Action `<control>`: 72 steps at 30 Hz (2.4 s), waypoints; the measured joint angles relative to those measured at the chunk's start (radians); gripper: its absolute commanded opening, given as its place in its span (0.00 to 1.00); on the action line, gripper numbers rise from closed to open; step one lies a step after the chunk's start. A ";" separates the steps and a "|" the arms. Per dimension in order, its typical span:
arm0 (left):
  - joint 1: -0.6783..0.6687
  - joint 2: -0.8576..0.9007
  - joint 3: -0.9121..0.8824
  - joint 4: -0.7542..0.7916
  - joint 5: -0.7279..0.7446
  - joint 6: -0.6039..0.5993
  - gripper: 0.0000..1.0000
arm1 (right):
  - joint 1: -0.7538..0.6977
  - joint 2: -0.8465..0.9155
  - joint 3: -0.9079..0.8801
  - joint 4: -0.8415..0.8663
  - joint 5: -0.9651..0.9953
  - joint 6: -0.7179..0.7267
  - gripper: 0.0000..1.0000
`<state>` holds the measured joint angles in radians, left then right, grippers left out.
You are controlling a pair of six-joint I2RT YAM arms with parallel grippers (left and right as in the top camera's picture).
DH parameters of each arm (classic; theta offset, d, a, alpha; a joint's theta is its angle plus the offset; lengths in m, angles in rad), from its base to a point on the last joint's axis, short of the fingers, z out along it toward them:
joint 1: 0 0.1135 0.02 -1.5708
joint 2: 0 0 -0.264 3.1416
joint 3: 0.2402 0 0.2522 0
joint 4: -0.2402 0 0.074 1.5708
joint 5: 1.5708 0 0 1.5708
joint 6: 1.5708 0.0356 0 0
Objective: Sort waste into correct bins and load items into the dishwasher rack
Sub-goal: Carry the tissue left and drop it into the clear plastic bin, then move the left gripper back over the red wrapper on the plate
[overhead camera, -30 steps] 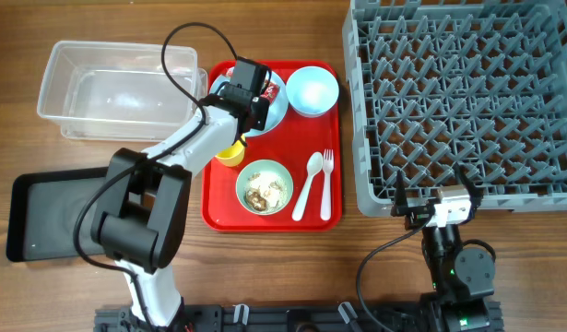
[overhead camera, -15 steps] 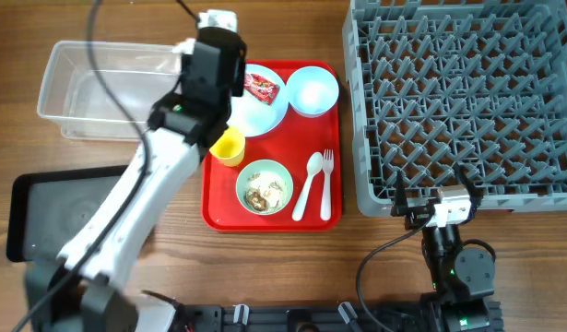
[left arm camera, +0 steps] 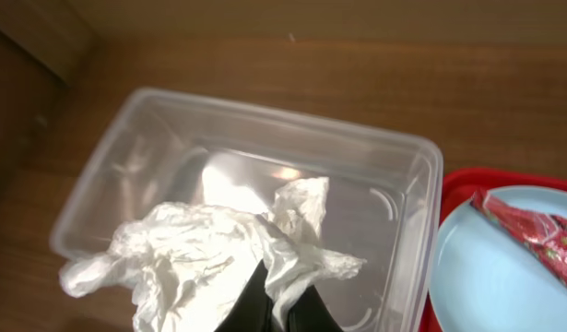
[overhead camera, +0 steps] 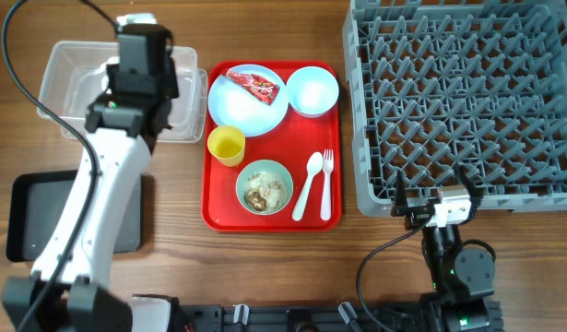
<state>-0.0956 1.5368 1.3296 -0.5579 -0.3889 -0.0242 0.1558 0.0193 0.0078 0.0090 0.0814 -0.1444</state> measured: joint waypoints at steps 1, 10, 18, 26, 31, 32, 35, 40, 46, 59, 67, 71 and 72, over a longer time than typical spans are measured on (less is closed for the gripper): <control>0.017 0.016 0.000 0.000 0.027 0.000 0.04 | 0.000 0.000 0.000 0.000 0.000 0.000 1.00; 0.130 0.184 0.000 0.050 0.235 -0.003 0.68 | 0.000 0.000 0.000 0.000 0.000 0.000 1.00; 0.126 0.219 0.000 0.062 0.330 -0.007 1.00 | 0.000 0.000 0.000 0.000 0.000 0.000 1.00; 0.061 0.152 0.000 0.105 0.369 -0.007 1.00 | 0.000 0.000 0.000 0.000 0.000 0.000 1.00; -0.077 0.049 0.004 0.163 0.369 -0.003 1.00 | 0.000 0.000 0.000 0.000 0.000 0.000 1.00; -0.116 0.040 0.011 0.164 0.360 -0.003 1.00 | 0.000 0.000 0.000 0.000 0.000 0.000 1.00; -0.208 0.045 0.026 0.172 0.323 0.002 1.00 | 0.000 0.000 0.000 0.000 0.000 0.000 1.00; -0.286 0.126 0.082 0.183 0.281 0.016 1.00 | 0.000 0.000 0.000 0.000 0.000 0.000 1.00; -0.286 0.303 0.228 0.109 0.261 0.004 1.00 | 0.000 0.000 0.000 0.000 0.000 0.000 1.00; -0.281 0.610 0.379 0.023 0.255 -0.027 1.00 | 0.000 0.000 0.000 0.000 0.000 0.000 1.00; -0.271 0.670 0.381 0.043 0.255 -0.027 1.00 | 0.000 0.000 0.000 0.000 0.000 0.000 1.00; -0.266 0.696 0.390 0.047 0.255 -0.027 1.00 | 0.000 0.000 0.000 0.000 0.000 0.000 1.00; -0.264 0.703 0.391 0.047 0.255 -0.027 1.00 | 0.000 0.000 0.000 0.000 0.000 0.000 1.00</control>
<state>-0.3595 2.2398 1.7210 -0.5114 -0.1337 -0.0513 0.1558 0.0193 0.0078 0.0086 0.0814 -0.1440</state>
